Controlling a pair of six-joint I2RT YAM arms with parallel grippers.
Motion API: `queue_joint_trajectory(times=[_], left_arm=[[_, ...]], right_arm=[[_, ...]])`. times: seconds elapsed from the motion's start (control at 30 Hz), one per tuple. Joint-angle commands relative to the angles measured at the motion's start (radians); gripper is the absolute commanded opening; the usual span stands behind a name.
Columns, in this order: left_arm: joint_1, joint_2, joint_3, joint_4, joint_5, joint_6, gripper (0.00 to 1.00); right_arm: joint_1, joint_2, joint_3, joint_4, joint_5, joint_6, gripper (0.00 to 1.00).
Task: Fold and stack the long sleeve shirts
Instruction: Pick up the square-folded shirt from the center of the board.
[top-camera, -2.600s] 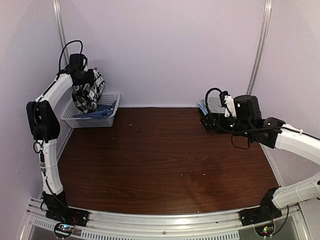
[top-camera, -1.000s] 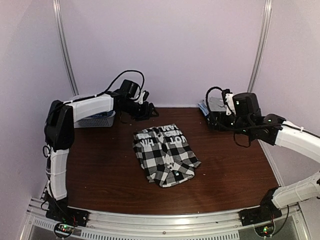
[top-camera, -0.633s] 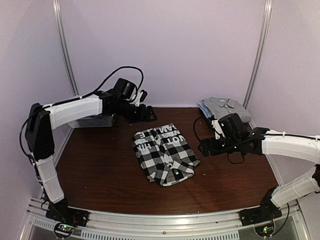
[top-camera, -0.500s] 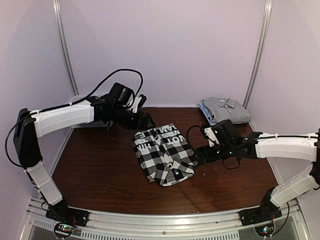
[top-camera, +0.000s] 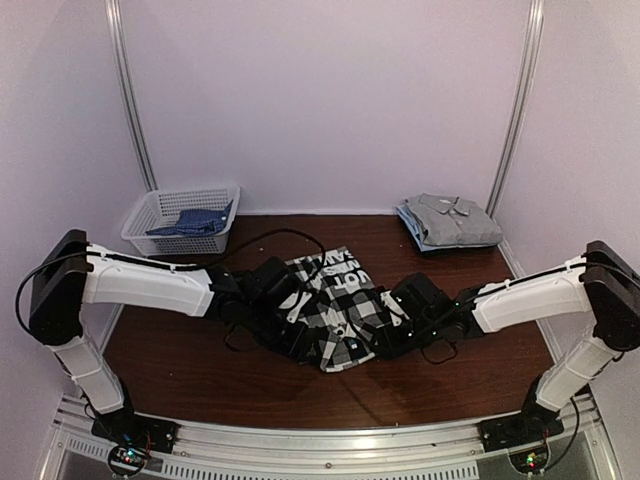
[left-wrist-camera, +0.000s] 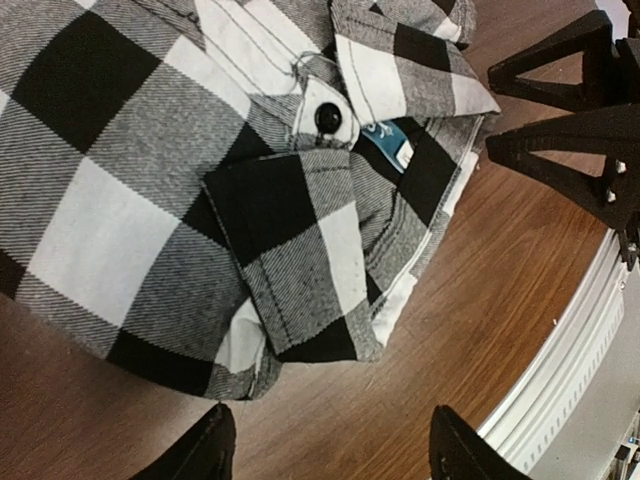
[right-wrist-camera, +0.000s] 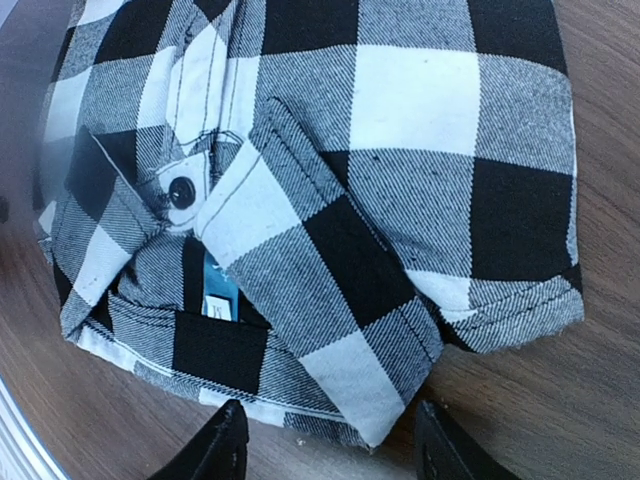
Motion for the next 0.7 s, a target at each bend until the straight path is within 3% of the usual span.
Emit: queue_joint_trajectory(times=[0.0, 0.27, 0.47, 0.67], left_arm=[[-0.021, 0.065, 0.013, 0.084, 0.002, -0.058, 0.68], [-0.034, 0.125, 0.043, 0.089, -0.008, -0.081, 0.66], [-0.033, 0.106, 0.046, 0.079, -0.039, -0.091, 0.52], [-0.030, -0.059, 0.047, 0.025, -0.258, -0.132, 0.48]], right_arm=[[0.008, 0.046, -0.007, 0.070, 0.003, 0.055, 0.53], [0.024, 0.071, 0.053, 0.046, 0.018, 0.072, 0.26], [0.026, 0.019, 0.176, -0.026, 0.014, 0.053, 0.00], [0.022, -0.019, 0.368, -0.061, 0.040, 0.030, 0.00]])
